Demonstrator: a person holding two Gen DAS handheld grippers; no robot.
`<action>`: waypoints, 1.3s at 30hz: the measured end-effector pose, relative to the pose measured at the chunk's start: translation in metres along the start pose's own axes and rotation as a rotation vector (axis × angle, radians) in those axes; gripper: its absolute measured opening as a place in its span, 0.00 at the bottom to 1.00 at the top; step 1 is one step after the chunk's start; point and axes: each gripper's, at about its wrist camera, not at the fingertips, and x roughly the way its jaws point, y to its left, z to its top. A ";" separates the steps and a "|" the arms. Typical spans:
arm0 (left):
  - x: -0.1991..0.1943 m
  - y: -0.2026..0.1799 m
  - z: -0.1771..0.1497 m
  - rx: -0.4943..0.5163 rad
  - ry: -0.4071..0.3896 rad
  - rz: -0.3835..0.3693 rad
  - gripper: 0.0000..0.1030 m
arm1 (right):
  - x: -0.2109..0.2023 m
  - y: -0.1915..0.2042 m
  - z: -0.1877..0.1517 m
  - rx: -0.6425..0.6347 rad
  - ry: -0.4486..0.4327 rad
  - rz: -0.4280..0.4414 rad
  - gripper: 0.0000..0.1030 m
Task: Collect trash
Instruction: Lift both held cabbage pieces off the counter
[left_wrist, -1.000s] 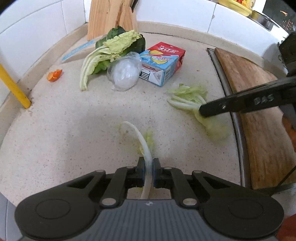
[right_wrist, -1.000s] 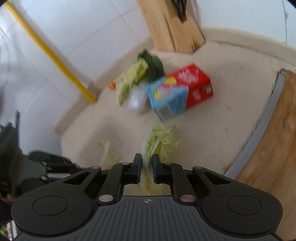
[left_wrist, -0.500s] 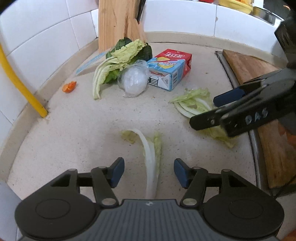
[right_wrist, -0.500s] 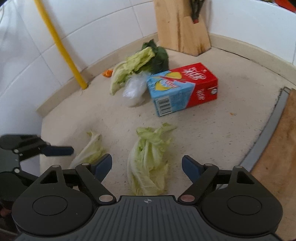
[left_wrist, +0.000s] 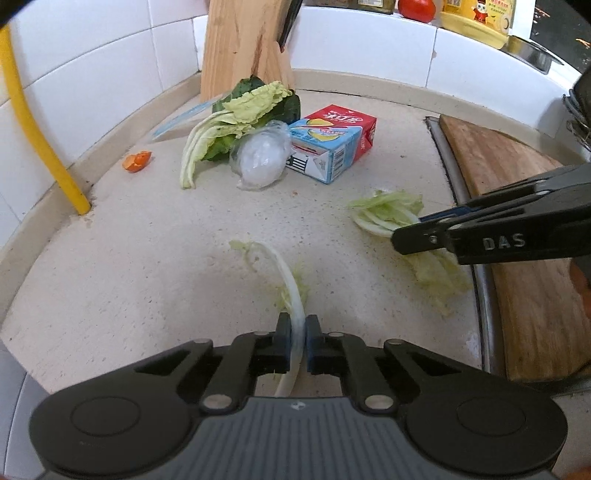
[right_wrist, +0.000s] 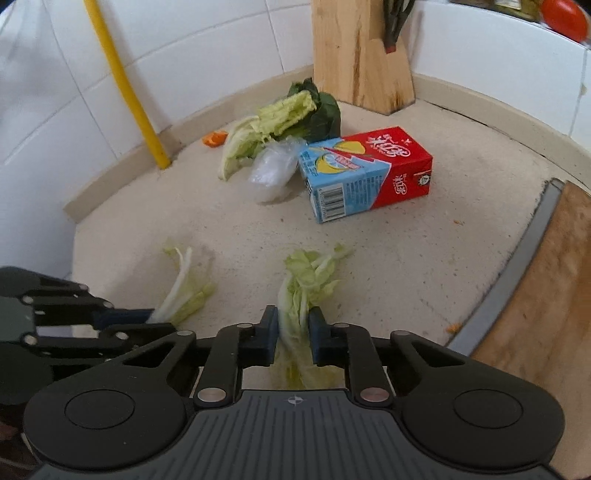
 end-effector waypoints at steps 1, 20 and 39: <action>-0.002 0.000 -0.001 -0.005 -0.004 0.005 0.04 | -0.004 0.001 -0.002 0.006 -0.007 -0.002 0.22; -0.030 0.003 -0.010 -0.038 -0.059 0.000 0.04 | -0.029 0.026 -0.012 0.033 -0.055 0.010 0.20; -0.052 0.022 -0.006 -0.055 -0.126 0.004 0.04 | -0.042 0.042 -0.007 0.021 -0.109 -0.015 0.20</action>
